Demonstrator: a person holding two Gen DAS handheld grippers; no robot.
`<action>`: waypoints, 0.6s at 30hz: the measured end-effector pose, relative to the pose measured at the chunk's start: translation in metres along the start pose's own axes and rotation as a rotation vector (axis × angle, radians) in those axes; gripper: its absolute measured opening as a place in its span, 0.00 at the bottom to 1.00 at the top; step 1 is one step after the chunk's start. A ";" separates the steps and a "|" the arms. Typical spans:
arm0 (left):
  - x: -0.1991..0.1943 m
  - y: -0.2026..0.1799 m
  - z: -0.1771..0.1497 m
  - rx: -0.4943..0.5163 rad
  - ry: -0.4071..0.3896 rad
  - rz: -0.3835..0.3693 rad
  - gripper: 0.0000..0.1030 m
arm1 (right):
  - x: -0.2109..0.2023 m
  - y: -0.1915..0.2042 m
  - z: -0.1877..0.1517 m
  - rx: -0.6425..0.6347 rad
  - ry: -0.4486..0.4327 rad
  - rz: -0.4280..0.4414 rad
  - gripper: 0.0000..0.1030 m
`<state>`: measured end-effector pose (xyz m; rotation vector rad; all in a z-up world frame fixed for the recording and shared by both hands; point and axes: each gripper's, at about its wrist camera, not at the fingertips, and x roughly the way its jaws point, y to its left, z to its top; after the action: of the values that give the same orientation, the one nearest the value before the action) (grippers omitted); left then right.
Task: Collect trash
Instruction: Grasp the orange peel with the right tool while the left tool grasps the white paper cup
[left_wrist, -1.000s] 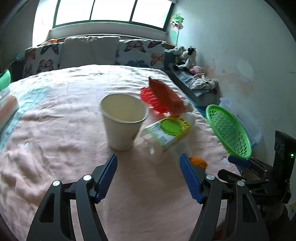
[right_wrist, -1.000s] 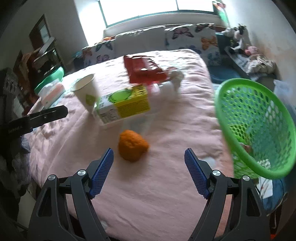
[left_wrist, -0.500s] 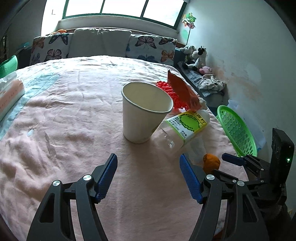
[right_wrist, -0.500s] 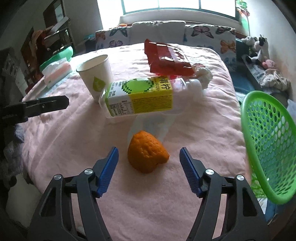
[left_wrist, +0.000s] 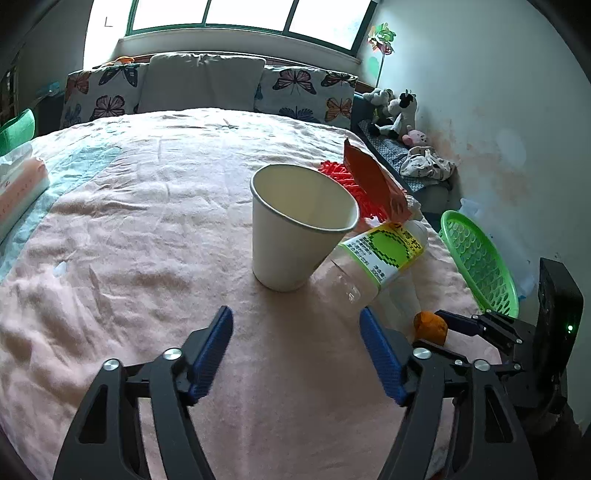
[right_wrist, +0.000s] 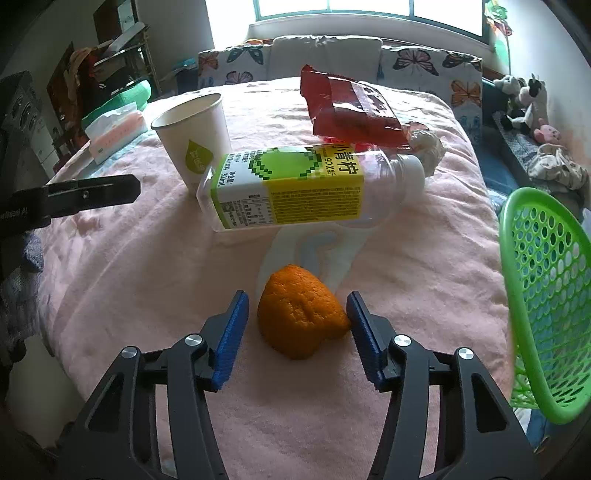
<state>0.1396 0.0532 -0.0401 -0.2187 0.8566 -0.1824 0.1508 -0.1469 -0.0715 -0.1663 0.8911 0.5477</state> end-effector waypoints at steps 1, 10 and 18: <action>0.000 0.000 0.001 0.002 -0.002 0.004 0.70 | 0.000 0.001 0.000 -0.001 0.000 -0.002 0.49; 0.012 -0.003 0.012 0.035 -0.012 0.010 0.72 | 0.000 0.004 -0.001 -0.002 0.005 -0.010 0.44; 0.032 -0.004 0.029 0.052 -0.029 0.017 0.79 | -0.013 -0.001 0.001 0.059 -0.016 0.028 0.42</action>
<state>0.1816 0.0448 -0.0437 -0.1649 0.8235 -0.1847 0.1455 -0.1523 -0.0610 -0.0956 0.8941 0.5478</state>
